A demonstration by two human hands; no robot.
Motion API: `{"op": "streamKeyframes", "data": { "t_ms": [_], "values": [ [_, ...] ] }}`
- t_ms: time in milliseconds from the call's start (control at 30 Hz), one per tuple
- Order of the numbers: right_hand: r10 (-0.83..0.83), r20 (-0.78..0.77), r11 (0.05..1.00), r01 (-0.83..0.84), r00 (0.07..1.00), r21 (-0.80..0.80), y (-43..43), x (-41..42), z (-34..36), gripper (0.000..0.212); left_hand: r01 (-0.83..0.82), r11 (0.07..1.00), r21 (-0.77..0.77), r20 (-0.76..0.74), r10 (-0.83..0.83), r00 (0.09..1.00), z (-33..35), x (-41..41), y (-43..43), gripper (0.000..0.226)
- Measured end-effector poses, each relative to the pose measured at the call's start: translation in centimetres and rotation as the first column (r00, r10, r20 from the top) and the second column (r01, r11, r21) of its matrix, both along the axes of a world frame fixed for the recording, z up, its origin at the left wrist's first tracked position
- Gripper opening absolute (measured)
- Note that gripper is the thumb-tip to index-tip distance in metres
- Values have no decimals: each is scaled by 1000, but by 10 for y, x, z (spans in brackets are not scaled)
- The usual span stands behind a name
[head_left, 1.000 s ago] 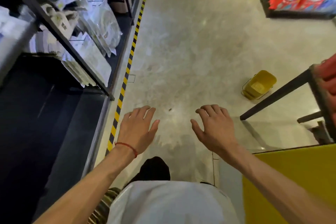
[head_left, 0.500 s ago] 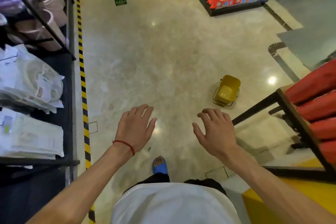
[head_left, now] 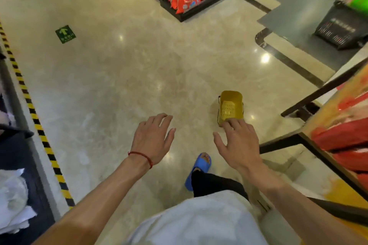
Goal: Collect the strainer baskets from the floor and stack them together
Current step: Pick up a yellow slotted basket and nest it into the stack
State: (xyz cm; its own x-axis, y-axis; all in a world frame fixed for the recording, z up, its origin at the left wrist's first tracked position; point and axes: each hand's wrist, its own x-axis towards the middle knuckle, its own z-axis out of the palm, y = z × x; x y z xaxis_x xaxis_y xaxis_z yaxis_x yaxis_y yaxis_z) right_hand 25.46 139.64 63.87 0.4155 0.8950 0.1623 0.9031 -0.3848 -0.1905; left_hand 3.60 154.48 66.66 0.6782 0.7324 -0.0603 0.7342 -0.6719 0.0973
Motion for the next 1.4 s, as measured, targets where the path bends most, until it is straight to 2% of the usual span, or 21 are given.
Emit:
{"op": "streamKeyframes", "data": {
  "t_ms": [267,400,433,533,700,800,900,1033,1133,1233,1333,1400],
  "values": [
    [-244,-56,967,238,968,-91,104,100,0,36,207,977,-57,0,-207,978,0,135,135,44],
    [-338,-100,940,341,936,17,138,140,-5,35,335,940,-70,15,-335,942,-6,197,197,43],
    [-387,-111,921,389,915,-4,145,146,-7,36,369,925,-85,22,-369,929,-9,213,214,43],
    [-585,-135,811,575,800,-110,173,154,-11,40,506,855,-116,45,-505,862,-22,259,264,43],
    [-789,-184,606,791,586,-81,222,153,-13,39,730,664,-161,107,-724,681,-27,338,337,41],
    [-891,-197,429,901,409,-66,253,145,-10,37,830,534,-162,118,-824,554,-23,380,373,40],
    [-932,-218,296,955,289,4,276,140,-13,36,893,419,-164,125,-889,440,-25,419,396,39],
    [-979,-181,110,989,91,-99,288,141,-21,32,918,344,-199,122,-920,371,-42,463,398,38],
    [-982,-188,27,988,-2,-153,285,151,-38,30,952,257,-167,79,-959,273,-59,485,388,42],
    [-963,-257,-38,984,-82,-173,282,167,-62,32,943,227,-243,41,-969,244,-79,510,371,46],
    [-957,-252,-109,982,-146,-155,285,184,-83,29,947,174,-269,36,-981,191,-102,537,359,46],
    [-924,-302,-179,963,-234,-200,292,197,-97,27,934,189,-302,16,-979,203,-121,556,358,43]
  ]
}}
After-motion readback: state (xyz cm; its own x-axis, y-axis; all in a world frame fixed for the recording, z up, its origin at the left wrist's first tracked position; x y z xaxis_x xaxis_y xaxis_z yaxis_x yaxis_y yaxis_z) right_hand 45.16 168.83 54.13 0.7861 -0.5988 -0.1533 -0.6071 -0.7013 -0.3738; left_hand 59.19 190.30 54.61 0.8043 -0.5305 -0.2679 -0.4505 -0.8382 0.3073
